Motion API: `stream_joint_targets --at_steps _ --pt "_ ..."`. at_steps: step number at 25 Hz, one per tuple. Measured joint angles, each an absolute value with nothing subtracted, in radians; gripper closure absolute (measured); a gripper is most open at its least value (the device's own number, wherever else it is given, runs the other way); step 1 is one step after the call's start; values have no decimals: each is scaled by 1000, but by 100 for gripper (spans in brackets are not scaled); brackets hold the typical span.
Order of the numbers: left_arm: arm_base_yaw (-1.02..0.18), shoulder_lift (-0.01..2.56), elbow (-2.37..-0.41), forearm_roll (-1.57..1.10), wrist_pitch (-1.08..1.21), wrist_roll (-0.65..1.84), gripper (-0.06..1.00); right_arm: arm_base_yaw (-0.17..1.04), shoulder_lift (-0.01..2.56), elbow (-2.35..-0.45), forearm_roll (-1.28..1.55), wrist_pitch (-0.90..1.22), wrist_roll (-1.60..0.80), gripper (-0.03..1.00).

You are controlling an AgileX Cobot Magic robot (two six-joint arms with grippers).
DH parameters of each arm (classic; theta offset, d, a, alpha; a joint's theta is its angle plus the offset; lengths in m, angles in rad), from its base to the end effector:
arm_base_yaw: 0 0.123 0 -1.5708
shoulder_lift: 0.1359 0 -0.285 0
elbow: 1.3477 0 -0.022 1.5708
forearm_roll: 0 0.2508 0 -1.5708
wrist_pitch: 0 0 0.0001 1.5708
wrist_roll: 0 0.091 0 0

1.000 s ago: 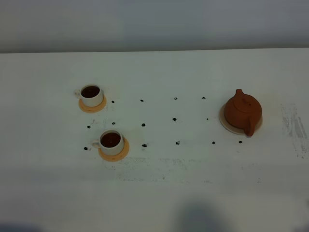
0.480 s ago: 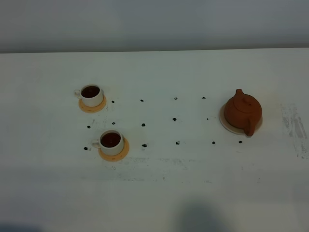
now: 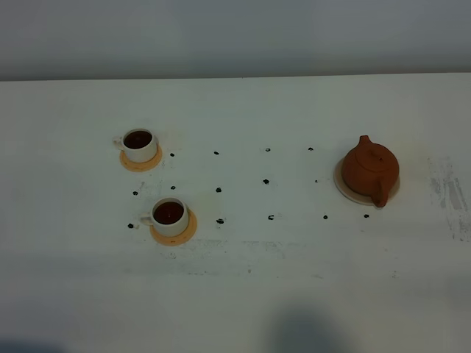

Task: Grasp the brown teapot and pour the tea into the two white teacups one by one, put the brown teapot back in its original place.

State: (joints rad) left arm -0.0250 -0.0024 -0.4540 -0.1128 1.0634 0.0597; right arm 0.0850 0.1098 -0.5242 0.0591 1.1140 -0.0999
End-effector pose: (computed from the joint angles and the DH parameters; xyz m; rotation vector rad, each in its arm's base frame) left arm -0.0007 -0.0089 0.2646 0.0908 2.0852 -0.1152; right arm 0.0068 0.0054 0.2799 -0.2031 2.1728 0.0642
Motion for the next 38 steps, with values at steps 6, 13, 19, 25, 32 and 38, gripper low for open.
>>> stream_joint_targets --at_steps 6,13,19,25,32,38 --pt "-25 -2 -454 -113 1063 60 35 46 -2 -523 39 1114 -99 78" --pt "-25 -2 -454 -113 1063 60 35 33 -7 -521 38 1114 -99 78" --pt "-25 -2 -454 -113 1063 60 35 32 -7 -521 38 1114 -99 78" --pt "-25 -3 -454 -113 1063 60 35 32 -7 -521 38 1114 -99 78" --pt "30 -3 -454 -113 1063 60 35 32 -7 -521 38 1114 -99 78" --pt "36 -3 -454 -113 1063 60 35 32 -7 -521 38 1114 -99 78"
